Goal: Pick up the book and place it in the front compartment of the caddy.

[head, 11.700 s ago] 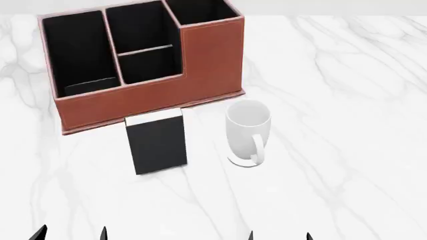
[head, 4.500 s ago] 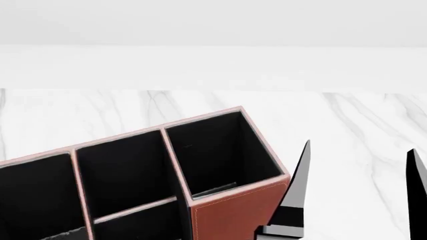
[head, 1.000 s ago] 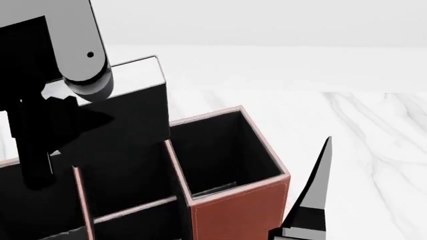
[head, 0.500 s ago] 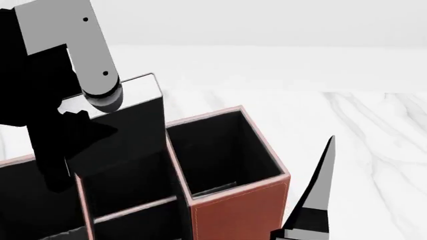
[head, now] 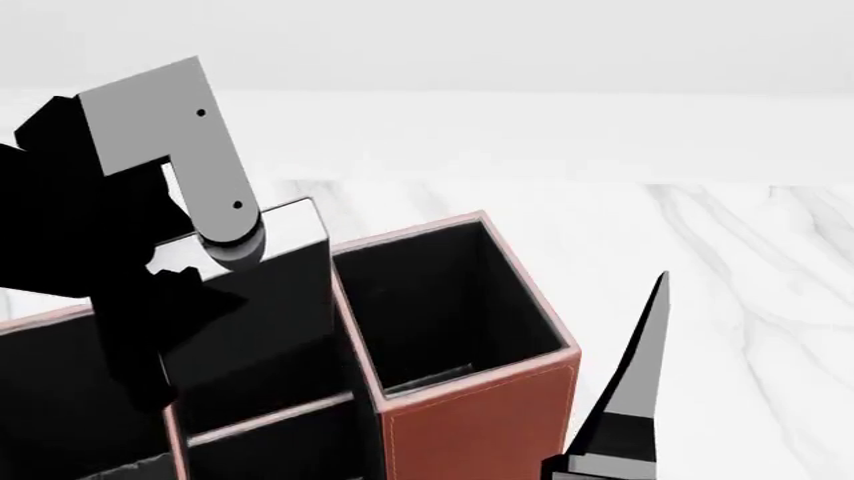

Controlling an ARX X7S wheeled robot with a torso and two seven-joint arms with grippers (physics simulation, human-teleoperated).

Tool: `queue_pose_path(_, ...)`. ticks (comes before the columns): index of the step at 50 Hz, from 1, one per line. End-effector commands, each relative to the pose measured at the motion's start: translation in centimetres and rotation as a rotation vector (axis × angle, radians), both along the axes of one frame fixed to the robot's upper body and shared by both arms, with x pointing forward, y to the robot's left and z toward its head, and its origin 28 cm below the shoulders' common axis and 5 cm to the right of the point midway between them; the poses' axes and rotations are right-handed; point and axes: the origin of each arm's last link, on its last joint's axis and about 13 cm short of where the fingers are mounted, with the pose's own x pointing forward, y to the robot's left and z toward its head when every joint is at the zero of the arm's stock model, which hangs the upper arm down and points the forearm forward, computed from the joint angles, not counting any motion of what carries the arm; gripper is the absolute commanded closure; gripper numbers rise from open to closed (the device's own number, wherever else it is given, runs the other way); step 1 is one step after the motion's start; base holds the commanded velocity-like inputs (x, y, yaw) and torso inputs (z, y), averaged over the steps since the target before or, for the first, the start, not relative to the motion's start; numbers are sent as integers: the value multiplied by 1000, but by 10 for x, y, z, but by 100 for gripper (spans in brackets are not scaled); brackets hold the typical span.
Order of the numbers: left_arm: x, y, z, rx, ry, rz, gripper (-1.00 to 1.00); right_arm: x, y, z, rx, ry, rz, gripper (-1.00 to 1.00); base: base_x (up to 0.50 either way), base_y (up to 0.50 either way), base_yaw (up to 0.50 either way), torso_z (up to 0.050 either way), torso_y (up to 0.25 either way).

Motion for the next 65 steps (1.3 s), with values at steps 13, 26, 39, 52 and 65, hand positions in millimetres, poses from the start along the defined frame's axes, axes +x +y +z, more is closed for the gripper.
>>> queue_pose_path(13,12,-2,-11,-31,-77,5,100,2,-1,1,-1,-25,-6,-100,0,0,0,0,1)
queue_pose_path(26,17,0,-25,-39,-74,6,100,2,-1,1,-3,-23,-8,-100,0,0,0,1,2)
queue_pose_path(39,23,2,-36,-36,-96,-4,100,2,-1,1,-4,-21,-8,-100,0,0,0,0,2)
queue_pose_path(52,30,9,-47,-26,-102,-16,100,4,-1,-2,-5,-13,-9,-100,0,0,0,0,1)
queue_pose_path(65,36,15,-59,-14,-101,-16,100,5,-2,-4,-7,-6,-8,-100,0,0,0,1,2)
